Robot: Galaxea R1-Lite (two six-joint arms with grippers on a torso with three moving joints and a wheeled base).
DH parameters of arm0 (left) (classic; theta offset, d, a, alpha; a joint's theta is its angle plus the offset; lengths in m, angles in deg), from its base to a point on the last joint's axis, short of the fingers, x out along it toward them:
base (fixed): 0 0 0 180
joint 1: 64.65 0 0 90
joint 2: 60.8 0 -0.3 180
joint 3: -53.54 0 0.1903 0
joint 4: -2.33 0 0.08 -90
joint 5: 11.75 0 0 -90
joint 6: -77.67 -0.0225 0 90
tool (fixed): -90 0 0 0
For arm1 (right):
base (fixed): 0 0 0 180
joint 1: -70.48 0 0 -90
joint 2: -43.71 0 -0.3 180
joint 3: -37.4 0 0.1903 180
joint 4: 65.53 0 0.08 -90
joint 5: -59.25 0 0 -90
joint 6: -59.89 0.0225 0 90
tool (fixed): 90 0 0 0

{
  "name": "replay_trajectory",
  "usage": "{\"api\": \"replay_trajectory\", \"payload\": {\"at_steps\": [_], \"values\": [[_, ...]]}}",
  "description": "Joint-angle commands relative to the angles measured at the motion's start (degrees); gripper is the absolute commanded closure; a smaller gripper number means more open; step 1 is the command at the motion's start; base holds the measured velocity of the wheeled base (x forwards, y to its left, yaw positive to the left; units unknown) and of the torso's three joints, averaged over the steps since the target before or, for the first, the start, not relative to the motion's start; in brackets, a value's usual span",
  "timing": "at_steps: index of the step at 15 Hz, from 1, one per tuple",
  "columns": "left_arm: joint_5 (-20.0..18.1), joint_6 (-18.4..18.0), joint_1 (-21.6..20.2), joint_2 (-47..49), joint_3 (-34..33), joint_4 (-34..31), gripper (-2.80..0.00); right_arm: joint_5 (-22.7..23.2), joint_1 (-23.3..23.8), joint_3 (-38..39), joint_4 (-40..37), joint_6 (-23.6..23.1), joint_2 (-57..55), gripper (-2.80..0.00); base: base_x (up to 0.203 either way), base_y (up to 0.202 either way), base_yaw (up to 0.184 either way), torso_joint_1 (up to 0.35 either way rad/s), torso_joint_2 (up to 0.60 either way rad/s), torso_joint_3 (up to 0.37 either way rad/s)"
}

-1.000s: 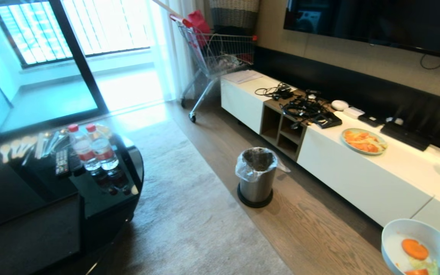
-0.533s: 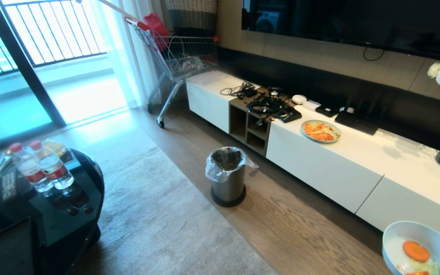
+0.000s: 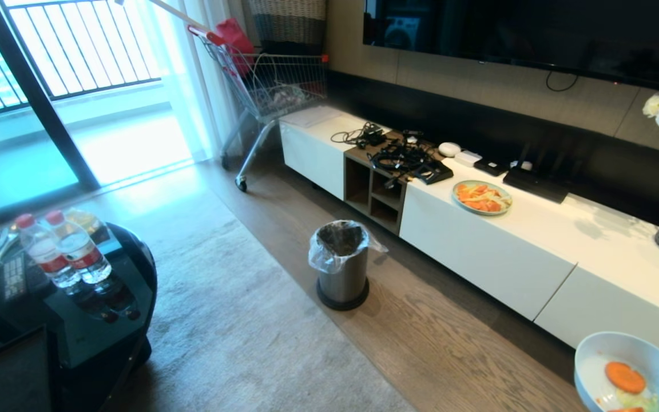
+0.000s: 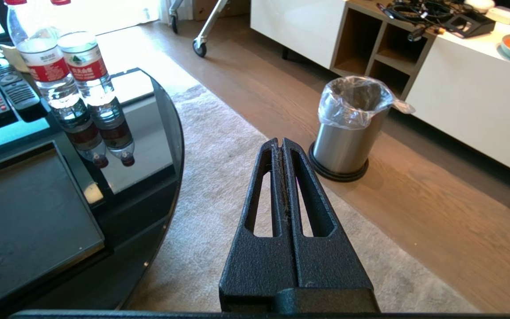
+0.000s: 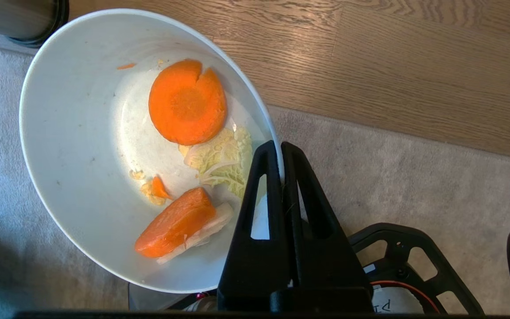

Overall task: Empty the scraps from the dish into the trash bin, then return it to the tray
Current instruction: Move the bowl over the trash can

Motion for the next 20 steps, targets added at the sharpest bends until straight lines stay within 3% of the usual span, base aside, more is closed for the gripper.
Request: {"api": "replay_trajectory", "payload": {"at_steps": [1,13,20], "values": [[0.0,0.1,0.0,0.0,0.0,0.0,0.0,0.0,0.0,0.0,0.0,0.2,0.2,0.0,0.0,0.0,0.0,0.0,0.0,0.0],[0.0,0.1,0.1,0.0,0.0,0.0,0.0,0.1,-0.1,1.5,0.2,0.1,-0.3,0.0,0.0,0.0,0.0,0.0,0.0,0.0],[0.0,0.1,0.1,0.0,0.0,0.0,0.0,0.0,-0.1,2.5,3.4,-3.6,-0.1,0.0,0.0,0.0,0.0,0.0,0.0,0.0]]}}
